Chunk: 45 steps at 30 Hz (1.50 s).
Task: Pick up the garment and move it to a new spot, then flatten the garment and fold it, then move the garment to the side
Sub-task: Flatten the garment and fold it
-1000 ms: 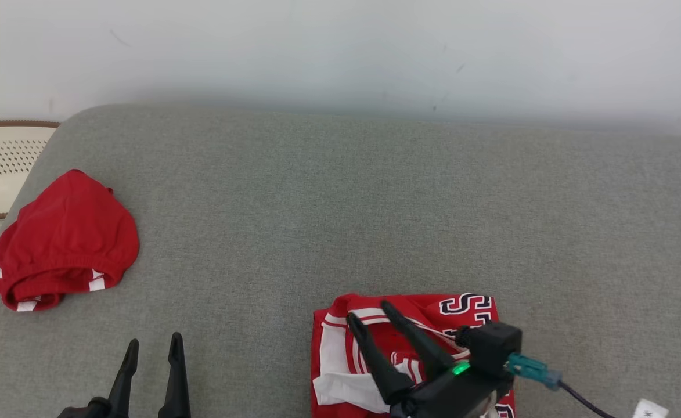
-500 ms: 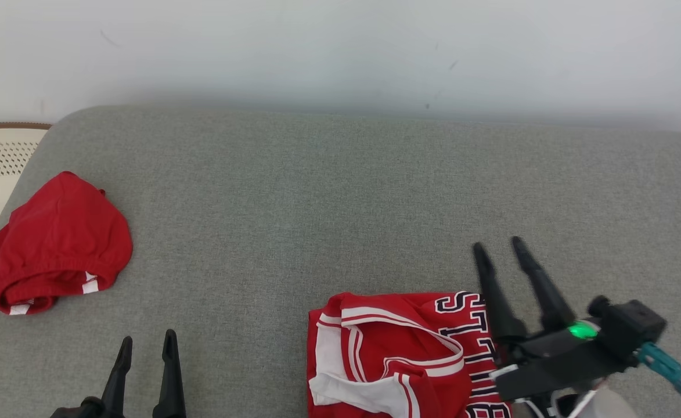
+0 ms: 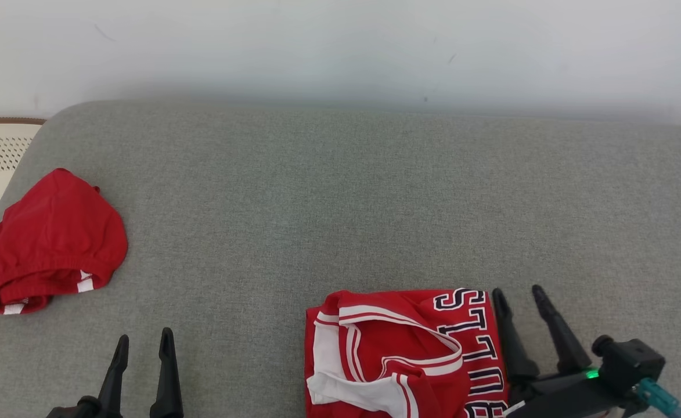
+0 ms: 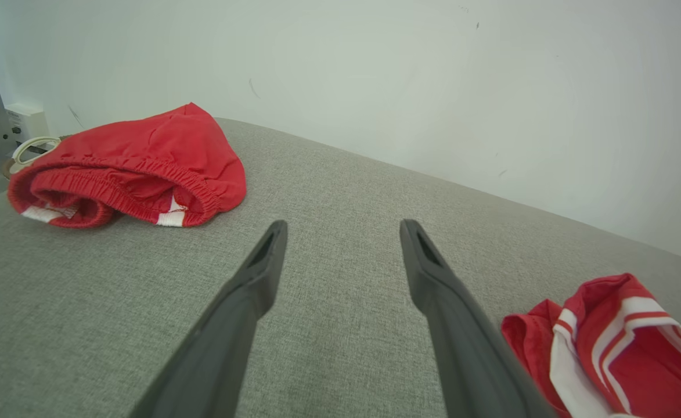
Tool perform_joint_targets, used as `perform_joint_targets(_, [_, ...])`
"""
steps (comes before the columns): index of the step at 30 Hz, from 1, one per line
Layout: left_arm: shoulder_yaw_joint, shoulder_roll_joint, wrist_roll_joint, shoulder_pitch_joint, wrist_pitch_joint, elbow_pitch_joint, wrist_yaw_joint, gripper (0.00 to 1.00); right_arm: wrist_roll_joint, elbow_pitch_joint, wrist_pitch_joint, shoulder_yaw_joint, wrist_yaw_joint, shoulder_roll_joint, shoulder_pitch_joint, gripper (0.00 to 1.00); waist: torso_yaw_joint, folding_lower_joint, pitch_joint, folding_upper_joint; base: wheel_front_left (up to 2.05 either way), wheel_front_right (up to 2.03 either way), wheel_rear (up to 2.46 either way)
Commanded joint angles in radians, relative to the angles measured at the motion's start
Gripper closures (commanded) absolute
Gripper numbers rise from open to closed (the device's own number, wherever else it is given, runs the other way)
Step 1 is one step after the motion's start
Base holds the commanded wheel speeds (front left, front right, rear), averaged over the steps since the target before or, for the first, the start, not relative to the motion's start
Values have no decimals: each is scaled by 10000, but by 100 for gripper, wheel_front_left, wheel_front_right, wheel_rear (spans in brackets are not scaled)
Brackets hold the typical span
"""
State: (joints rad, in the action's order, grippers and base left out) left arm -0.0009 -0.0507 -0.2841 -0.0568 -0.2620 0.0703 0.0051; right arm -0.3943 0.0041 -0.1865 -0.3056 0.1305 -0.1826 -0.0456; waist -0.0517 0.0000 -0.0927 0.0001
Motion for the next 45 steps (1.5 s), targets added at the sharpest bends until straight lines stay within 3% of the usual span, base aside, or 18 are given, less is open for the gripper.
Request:
perform_joint_targets(1, [9,-1,-88,55,-41,11,35,0,-27,69,-40,-229,5,62,188,0,-5,0,-18,-1,0,0,0])
perform_joint_targets(6, [-16,-2,-91,12,-41,25,32,0,-315,8,-114,-1095,5,-237,279,0,-70,0,-38,-1,0,0,0])
perform_joint_targets(19, [22,-1,-136,195,-41,-97,123,0,-1732,-1275,29,-3792,5,-2013,610,0,-101,0,1,-1,0,0,0])
perform_joint_targets(24, [4,-1,-135,183,-41,-115,132,0,-1814,-934,418,-4280,5,-2298,318,0,-103,0,41,-1,0,0,0])
perform_joint_targets(26, [6,-1,-123,203,-41,-112,129,0,-1727,-787,395,-4390,5,-2236,159,53,-103,0,47,-1,0,0,0])
perform_joint_targets(27, [13,-1,-117,209,-41,-105,126,0,-1799,-724,405,-4526,5,-2181,121,100,-106,0,50,-1,0,0,0])
perform_joint_targets(36, [-69,-1,-82,172,-41,-59,124,0,-2514,-681,469,-5978,5,-2552,-519,100,-223,0,17,-1,0,0,0])
perform_joint_targets(44, [-113,1,-152,-45,-41,142,38,0,-4088,-720,831,-7541,5,-2874,-1197,100,-364,0,-52,-1,0,0,0])
perform_joint_targets(45, [-107,-2,-157,-45,-41,162,31,0,-4272,-712,824,-7709,5,-2895,-1285,93,-377,0,-54,-1,0,0,0])
